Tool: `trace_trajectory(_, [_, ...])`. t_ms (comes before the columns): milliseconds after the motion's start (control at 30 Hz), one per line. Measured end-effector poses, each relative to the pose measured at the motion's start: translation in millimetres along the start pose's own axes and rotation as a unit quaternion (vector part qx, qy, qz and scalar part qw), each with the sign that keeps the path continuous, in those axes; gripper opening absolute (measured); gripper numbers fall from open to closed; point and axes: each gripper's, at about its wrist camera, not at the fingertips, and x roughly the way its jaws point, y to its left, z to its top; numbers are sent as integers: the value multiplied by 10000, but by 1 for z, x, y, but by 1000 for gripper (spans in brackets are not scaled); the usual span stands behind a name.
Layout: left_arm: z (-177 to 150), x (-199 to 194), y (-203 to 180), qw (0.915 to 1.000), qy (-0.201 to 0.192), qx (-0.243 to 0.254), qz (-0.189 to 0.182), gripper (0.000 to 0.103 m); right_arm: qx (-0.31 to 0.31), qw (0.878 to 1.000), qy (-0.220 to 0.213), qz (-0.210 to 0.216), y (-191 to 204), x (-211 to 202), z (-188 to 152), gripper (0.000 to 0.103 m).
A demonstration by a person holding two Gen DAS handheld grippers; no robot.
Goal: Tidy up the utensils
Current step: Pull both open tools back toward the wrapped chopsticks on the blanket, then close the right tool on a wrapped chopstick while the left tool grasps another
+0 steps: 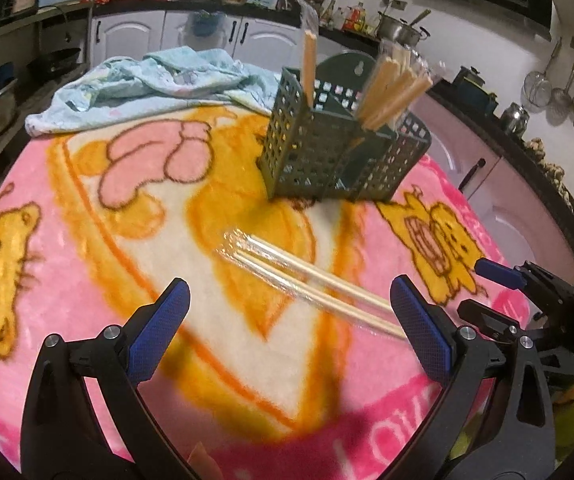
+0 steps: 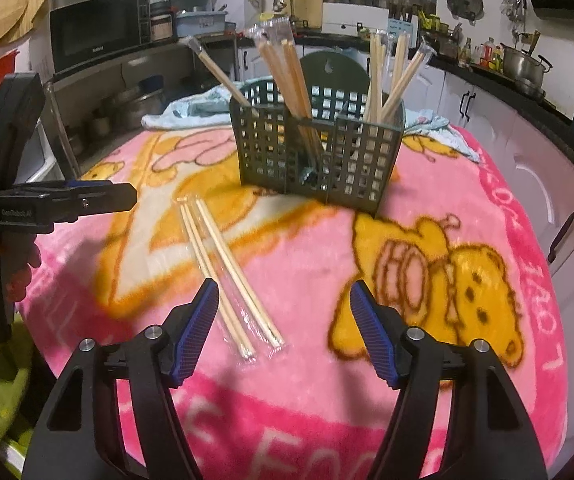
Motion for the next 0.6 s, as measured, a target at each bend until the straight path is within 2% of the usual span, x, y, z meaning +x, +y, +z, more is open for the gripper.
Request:
trace_trajectory(100, [-3,5,-1,10000,70,8,-10,92,6,9999,138,26,-3,7,-4,61])
trace_trajectory(333, [-7,18,10,9997,195,-108,-26,92,67,9988,456,191,-7,23,-15,44])
trace_trajectory(500, [-5,28,22,9989,331,-324,-76,69,111,9978,588,284,-9,32,-19,35])
trace_trajectory(600, [-3,36,29,9978,408,-504,-135,61,146,9972,646,340,-10,37,-21,34])
